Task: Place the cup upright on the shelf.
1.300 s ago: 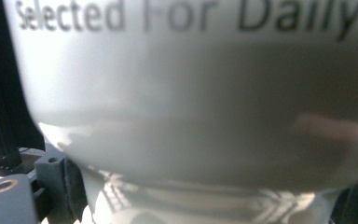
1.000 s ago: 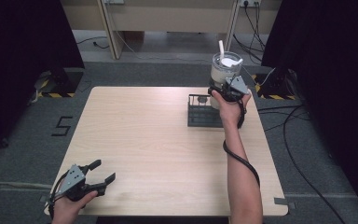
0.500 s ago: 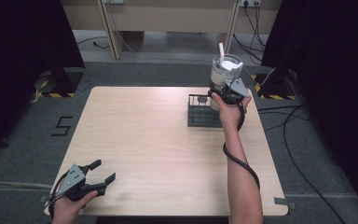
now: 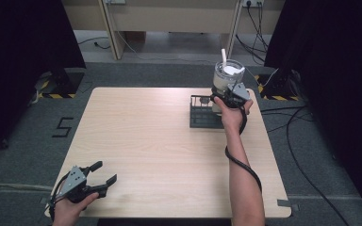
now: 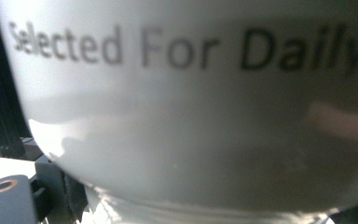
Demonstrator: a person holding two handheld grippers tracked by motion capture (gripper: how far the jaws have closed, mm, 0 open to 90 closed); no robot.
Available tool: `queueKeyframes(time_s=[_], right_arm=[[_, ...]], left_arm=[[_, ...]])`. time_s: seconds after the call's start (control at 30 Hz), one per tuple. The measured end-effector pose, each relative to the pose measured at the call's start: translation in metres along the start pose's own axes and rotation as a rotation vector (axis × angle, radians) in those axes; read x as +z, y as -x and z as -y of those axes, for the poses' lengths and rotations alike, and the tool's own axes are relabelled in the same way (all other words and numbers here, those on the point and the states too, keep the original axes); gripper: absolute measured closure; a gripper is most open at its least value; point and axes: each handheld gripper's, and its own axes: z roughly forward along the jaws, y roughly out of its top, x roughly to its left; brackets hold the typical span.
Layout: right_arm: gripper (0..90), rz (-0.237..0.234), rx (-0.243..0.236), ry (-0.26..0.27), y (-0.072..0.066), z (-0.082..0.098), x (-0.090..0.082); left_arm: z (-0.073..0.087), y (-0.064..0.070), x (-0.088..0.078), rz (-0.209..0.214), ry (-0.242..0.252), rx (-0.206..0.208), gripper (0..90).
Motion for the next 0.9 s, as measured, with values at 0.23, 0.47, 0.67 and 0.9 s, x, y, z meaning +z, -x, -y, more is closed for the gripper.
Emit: queueKeyframes(time_s=[0.23, 0.47, 0.67, 0.9], right_arm=[[9.3, 0.001, 0.008, -0.023, 0.0, 0.011, 0.003], [9.3, 0.006, 0.006, -0.031, 0.001, 0.016, 0.003], [9.1, 0.004, 0.004, -0.029, 0.001, 0.019, 0.003], [6.0, 0.009, 0.005, -0.008, 0.0, 0.018, 0.002]], left_arm=[[0.0, 0.0, 0.0, 0.0, 0.0, -0.001, 19.3], [0.0, 0.0, 0.0, 0.001, -0.001, 0.0, 19.3], [0.0, 0.0, 0.0, 0.001, 0.0, 0.001, 19.3], [0.0, 0.001, 0.0, 0.004, -0.001, 0.006, 19.3]])
